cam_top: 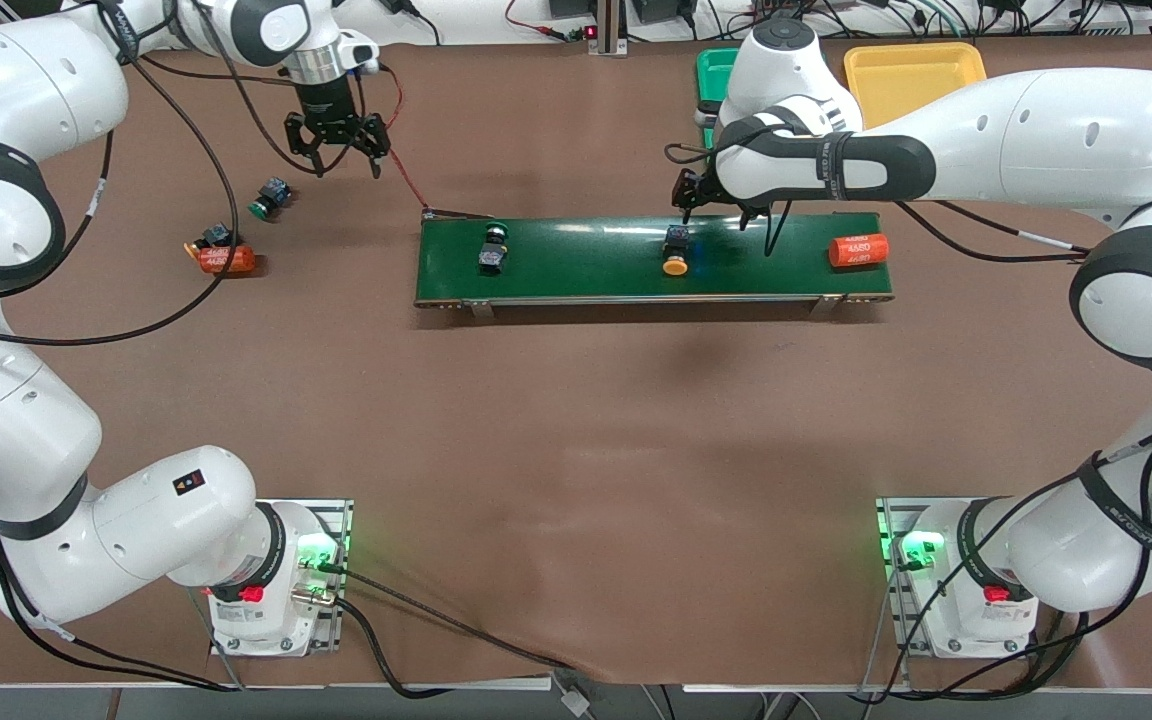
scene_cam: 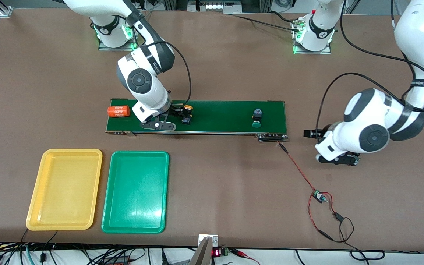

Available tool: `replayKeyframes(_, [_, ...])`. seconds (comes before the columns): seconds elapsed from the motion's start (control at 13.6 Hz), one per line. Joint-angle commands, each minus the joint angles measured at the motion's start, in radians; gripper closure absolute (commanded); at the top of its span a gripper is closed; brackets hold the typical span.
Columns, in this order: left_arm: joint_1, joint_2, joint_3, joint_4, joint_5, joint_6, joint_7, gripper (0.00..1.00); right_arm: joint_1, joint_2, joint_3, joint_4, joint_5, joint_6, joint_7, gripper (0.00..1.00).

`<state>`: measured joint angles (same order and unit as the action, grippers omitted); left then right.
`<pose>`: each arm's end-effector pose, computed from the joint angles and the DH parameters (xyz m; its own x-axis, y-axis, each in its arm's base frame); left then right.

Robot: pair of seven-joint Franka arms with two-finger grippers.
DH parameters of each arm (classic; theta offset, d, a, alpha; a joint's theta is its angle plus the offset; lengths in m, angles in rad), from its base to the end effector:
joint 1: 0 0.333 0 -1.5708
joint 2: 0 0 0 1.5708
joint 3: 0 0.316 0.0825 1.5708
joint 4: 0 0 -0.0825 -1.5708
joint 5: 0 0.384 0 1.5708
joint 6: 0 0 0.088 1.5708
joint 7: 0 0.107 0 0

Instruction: Sort buttons by color to trays

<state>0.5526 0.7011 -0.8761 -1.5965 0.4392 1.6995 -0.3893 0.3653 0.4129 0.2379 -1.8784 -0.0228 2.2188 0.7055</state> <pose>0.6364 -0.0892 0.3082 0.9400 -0.0340 -0.3395 -0.0364 -0.9993 -0.0007 0.5204 0.3477 0.2915 0.9900 -0.1028 -0.0963 -0.1051 -0.9943 -0.0196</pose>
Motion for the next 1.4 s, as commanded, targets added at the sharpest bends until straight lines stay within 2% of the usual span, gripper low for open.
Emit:
replayKeyframes(0.0, [-0.005,0.006,0.051,0.056,0.004,0.026,0.142,0.00,0.021,0.010,-0.005,0.035,-0.071,-0.053,0.078,0.00])
replayKeyframes(0.15, [-0.005,0.037,0.100,0.094,-0.007,0.032,0.283,0.00,0.024,0.021,-0.003,0.047,-0.062,-0.051,0.094,0.00])
replayKeyframes(0.37, [-0.005,0.052,0.132,0.116,-0.005,0.035,0.404,0.00,0.043,0.052,-0.005,0.061,-0.069,-0.042,0.132,0.00])
replayKeyframes(0.66, [0.000,0.089,0.177,0.133,-0.010,0.120,0.607,0.00,0.046,0.079,-0.006,0.068,-0.071,-0.018,0.143,0.00])
replayKeyframes(0.88, [0.009,0.136,0.181,0.185,-0.010,0.121,0.642,0.00,0.047,0.090,-0.011,0.068,-0.074,-0.004,0.141,0.00])
replayKeyframes(1.1, [0.010,0.141,0.184,0.200,-0.007,0.123,0.641,0.00,0.047,0.093,-0.014,0.068,-0.095,-0.001,0.138,0.10])
replayKeyframes(1.32, [0.036,0.141,0.195,0.205,-0.010,0.121,0.642,0.00,0.046,0.106,-0.017,0.068,-0.097,0.016,0.127,0.29])
